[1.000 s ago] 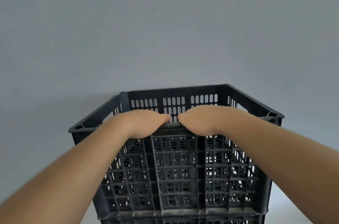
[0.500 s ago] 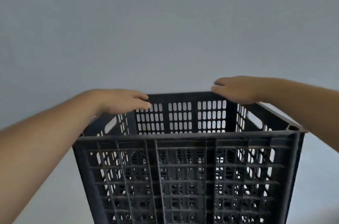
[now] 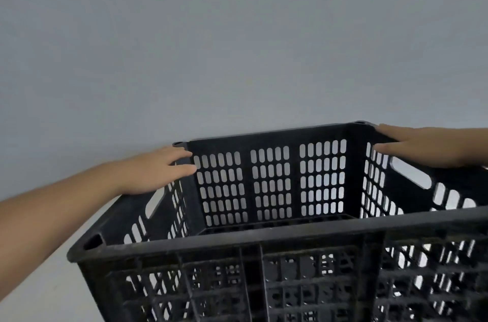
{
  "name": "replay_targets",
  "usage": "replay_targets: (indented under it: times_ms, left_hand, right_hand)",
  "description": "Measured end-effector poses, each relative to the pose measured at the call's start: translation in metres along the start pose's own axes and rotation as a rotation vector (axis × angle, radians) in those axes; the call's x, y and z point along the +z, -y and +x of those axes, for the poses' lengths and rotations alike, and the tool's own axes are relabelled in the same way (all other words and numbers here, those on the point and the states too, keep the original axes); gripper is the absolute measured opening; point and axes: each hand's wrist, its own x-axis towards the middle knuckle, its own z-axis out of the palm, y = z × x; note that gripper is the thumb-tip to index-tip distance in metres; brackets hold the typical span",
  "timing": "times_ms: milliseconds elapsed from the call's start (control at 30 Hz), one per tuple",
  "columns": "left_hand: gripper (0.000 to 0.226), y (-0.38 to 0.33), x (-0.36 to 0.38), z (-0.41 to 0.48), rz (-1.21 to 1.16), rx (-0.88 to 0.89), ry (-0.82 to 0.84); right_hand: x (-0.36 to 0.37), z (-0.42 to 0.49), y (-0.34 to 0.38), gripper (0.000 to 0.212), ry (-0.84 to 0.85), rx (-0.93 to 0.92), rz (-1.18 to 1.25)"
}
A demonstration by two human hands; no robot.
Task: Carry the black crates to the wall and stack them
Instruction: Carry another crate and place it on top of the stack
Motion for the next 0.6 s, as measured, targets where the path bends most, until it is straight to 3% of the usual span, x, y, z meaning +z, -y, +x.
replay_targets:
  times_ms: [67,133,267,367,467,533,600]
  left_hand:
    - [0.065,0.005,0.003,0.004,-0.060,0.005,-0.017]
    - [0.066,0.009,0.003,0.007,-0.075,0.015,-0.024]
    - [0.089,0.012,0.004,0.007,-0.049,0.017,-0.020]
    - [0.072,0.012,0.003,0.006,-0.029,0.010,-0.020]
    - [0.076,0.010,0.000,0.006,0.044,0.001,0.010]
    - [0.084,0.007,-0.004,0.008,0.114,-0.011,0.067]
    - [0.086,-0.001,-0.012,0.016,0.171,-0.013,0.110]
  right_hand:
    - [0.003,0.007,-0.001,0.094,-0.036,0.004,0.030]
    - [0.003,0.010,-0.003,0.092,-0.049,0.019,0.040]
    - [0.003,0.015,-0.010,0.142,-0.051,0.044,0.048]
    - [0.003,0.018,-0.012,0.163,-0.044,0.052,0.041]
    - [0.001,0.022,-0.011,0.178,0.014,0.058,-0.047]
    - [-0.003,0.019,0.001,0.168,0.081,0.057,-0.147]
    - [-0.007,0.020,0.017,0.140,0.114,0.051,-0.254]
